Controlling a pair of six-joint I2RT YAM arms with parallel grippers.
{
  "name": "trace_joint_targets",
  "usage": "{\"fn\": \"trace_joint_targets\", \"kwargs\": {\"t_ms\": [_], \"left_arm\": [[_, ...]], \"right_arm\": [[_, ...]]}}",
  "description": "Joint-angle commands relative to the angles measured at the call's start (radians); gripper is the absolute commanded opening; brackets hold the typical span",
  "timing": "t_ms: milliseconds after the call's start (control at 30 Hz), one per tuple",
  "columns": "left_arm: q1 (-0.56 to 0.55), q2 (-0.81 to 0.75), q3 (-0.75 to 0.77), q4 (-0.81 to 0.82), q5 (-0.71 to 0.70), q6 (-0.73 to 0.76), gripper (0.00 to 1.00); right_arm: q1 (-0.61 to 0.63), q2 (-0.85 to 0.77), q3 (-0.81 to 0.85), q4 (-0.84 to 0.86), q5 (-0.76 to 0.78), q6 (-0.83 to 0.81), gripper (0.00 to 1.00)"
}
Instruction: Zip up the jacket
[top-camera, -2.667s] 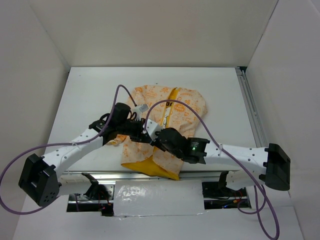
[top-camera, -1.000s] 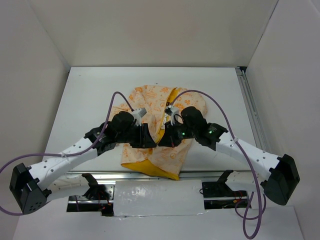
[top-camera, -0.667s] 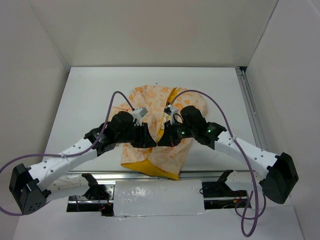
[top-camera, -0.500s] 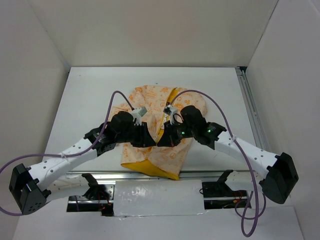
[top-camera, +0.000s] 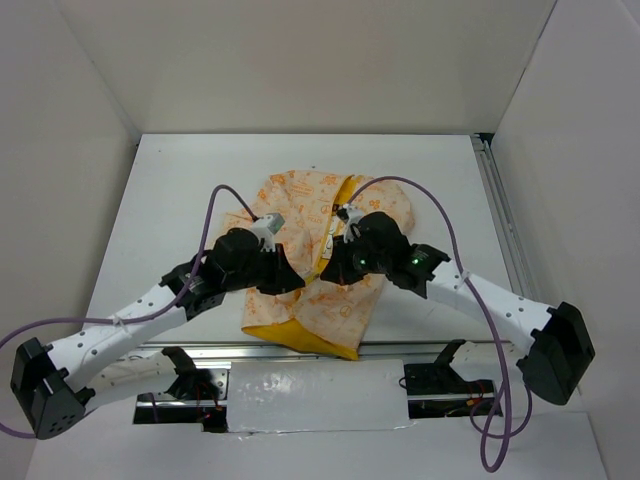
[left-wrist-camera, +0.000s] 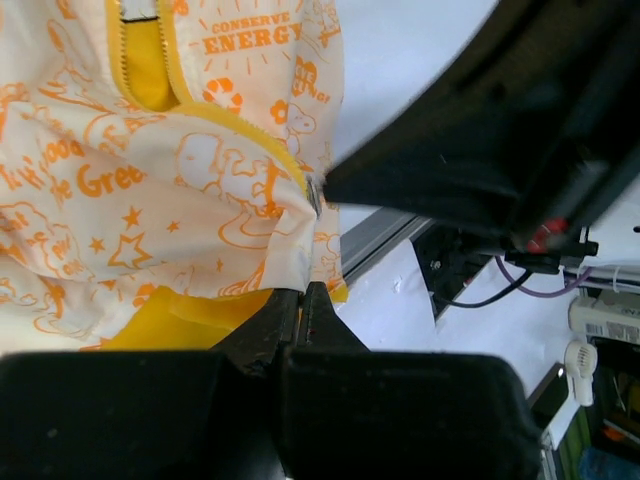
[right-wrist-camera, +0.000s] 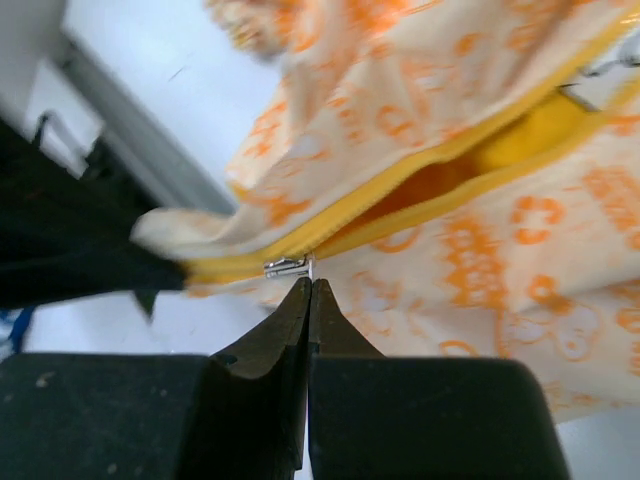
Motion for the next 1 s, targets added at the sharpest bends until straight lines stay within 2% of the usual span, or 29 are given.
{"fn": "trace_joint_targets", "kwargs": {"t_ms": [0,133,233,333,500,833,967], "left_arm": [[-0.003,-0.075,-0.008,-0.004,-0.041,-0.013,0.0],[-0.003,-0.106,0.004,-0.061,-0.074,-0.017,0.0],[-0.003,-0.161,0.029,-0.109,-0.136,-0.024,0.0],[0.0,-0.216,0.047,-0.133,-0.153,-0.02,0.0],[0.008,-0.242,0.112,-0.231,-0.309,-0.046,0.0],[0.052,-0.231,0.115,-0.302,-0.317,-0.085,0.0],[0.063,-0.228,0.103,-0.304,-0.303,-0.094,0.0]], "right_arm": [[-0.008,0.044,0.043,-0.058,0.365,0.06,0.0],[-0.007,0.107,0.103,-0.09,0.508,0.072,0.0],[-0.011,0.188,0.153,-0.133,0.674,0.077,0.0],[-0.028,0.277,0.227,-0.214,0.797,0.106,0.0],[-0.127,0.397,0.377,-0.25,0.957,0.109,0.0],[-0.371,0.737,0.73,-0.293,0.974,-0.038,0.0],[-0.454,0.905,0.978,-0.307,0.919,-0.123,0.0]]}}
